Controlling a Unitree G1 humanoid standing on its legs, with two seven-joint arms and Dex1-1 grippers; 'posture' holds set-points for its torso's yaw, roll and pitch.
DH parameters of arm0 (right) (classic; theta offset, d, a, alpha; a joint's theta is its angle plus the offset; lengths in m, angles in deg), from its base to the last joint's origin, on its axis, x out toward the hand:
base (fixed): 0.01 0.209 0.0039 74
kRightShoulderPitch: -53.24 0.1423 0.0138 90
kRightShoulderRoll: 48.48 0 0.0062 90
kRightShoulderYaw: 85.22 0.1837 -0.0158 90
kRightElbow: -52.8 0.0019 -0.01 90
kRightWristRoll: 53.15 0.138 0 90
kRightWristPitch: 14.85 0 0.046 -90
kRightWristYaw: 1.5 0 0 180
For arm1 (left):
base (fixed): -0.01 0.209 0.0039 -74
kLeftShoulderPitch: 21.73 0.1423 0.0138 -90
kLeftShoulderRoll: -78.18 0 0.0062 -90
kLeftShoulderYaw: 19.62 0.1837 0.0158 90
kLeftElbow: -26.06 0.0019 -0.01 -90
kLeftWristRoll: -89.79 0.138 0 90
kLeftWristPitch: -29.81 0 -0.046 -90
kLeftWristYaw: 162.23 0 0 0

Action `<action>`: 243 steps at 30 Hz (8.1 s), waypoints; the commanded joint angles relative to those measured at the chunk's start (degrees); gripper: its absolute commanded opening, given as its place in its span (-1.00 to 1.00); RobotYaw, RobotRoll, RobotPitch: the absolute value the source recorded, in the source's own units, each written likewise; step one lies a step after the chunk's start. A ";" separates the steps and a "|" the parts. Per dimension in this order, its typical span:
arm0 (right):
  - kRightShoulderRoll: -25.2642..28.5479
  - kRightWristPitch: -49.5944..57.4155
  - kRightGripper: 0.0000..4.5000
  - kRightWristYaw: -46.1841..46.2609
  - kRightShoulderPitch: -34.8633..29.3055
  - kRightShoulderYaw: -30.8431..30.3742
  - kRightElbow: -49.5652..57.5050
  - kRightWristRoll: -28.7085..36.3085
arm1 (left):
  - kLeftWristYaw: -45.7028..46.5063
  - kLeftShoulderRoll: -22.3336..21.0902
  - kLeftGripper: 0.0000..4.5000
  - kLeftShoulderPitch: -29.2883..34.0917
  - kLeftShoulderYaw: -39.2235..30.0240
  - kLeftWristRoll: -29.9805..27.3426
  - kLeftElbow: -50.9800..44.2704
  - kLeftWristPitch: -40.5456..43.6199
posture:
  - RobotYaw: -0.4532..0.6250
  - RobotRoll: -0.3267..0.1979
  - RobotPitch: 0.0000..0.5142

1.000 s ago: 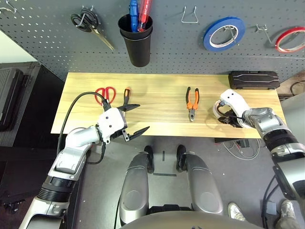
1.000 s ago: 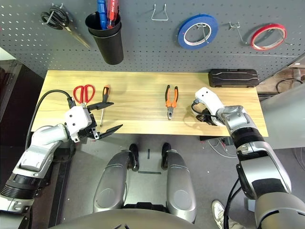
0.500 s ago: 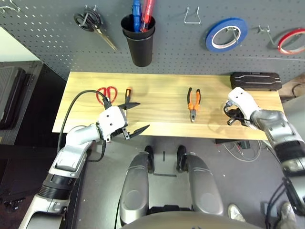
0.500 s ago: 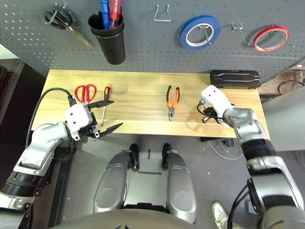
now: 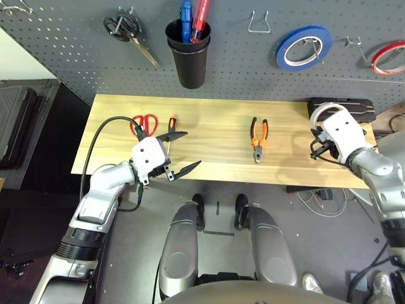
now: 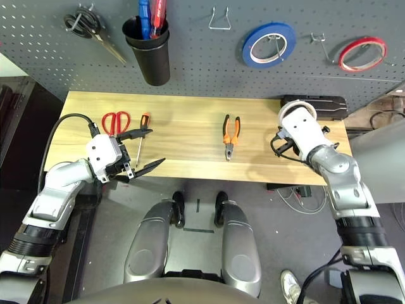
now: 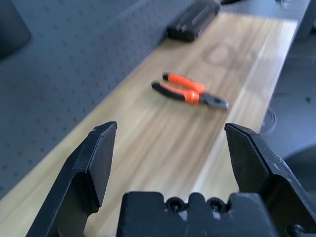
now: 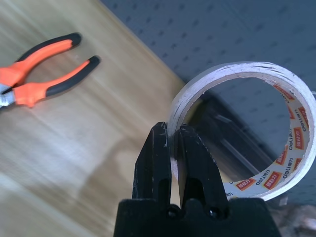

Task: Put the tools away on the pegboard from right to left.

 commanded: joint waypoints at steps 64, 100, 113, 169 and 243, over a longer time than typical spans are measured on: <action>-0.88 -30.02 0.36 2.42 31.52 1.21 -46.87 3.44 | 3.66 3.07 1.00 -0.83 -1.13 -7.60 -14.31 10.50 | 0.09 0.25 -0.16; -12.56 47.13 0.98 4.69 16.05 -3.19 2.64 11.30 | -2.54 -4.09 1.00 -3.46 3.97 8.21 7.15 -3.34 | 0.00 0.25 0.24; -18.20 59.38 0.98 10.18 29.95 -5.49 -11.57 9.09 | -4.10 -4.45 1.00 -5.95 4.82 8.46 11.29 -4.63 | 0.02 0.25 0.36; -29.03 41.60 0.98 22.44 44.31 -2.46 -50.75 6.65 | -4.02 -3.47 1.00 -3.82 5.09 7.82 6.80 -3.17 | 0.13 0.25 0.47; -13.33 8.07 0.34 0.10 18.63 -6.59 8.26 6.98 | 5.17 -1.28 1.00 0.69 -6.21 -2.98 -4.96 4.76 | 0.16 0.25 0.03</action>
